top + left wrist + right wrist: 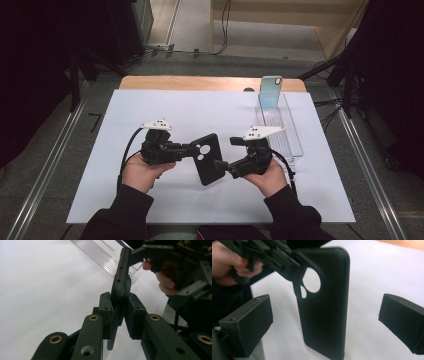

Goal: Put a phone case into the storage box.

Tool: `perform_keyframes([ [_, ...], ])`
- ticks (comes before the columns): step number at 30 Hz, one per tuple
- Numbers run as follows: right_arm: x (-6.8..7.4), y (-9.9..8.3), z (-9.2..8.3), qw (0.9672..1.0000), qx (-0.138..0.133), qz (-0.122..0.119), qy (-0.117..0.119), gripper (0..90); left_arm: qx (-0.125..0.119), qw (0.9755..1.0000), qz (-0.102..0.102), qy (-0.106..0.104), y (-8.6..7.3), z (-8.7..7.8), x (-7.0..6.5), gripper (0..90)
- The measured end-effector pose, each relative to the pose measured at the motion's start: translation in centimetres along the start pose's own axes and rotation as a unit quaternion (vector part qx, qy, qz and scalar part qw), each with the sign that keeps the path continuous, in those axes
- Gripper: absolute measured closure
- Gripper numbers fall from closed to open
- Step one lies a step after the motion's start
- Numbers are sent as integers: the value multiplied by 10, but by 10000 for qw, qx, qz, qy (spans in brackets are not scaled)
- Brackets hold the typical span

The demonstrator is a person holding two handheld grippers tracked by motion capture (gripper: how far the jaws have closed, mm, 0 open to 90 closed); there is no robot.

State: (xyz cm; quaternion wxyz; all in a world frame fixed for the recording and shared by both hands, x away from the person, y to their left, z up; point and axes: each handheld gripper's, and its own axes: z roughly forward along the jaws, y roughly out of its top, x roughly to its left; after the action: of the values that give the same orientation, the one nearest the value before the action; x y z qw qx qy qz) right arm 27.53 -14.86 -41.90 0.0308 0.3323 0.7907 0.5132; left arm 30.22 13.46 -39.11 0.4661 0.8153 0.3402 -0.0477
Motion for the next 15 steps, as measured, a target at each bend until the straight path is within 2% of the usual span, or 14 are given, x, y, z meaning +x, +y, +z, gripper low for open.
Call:
perform_keyframes([
  [5,7,-2,4,9996,-68,77,-251,0,-21,9996,-228,182,3,0,-1,777],
  [7,12,-3,8,9989,-78,78,-465,0,-8,9993,-272,253,4,0,-2,777],
  [10,18,-3,15,9977,-27,102,-666,0,0,9988,-354,340,5,2,-5,777],
  [15,25,-5,26,9964,51,-4,-850,0,0,9980,-478,409,6,4,-9,777],
])
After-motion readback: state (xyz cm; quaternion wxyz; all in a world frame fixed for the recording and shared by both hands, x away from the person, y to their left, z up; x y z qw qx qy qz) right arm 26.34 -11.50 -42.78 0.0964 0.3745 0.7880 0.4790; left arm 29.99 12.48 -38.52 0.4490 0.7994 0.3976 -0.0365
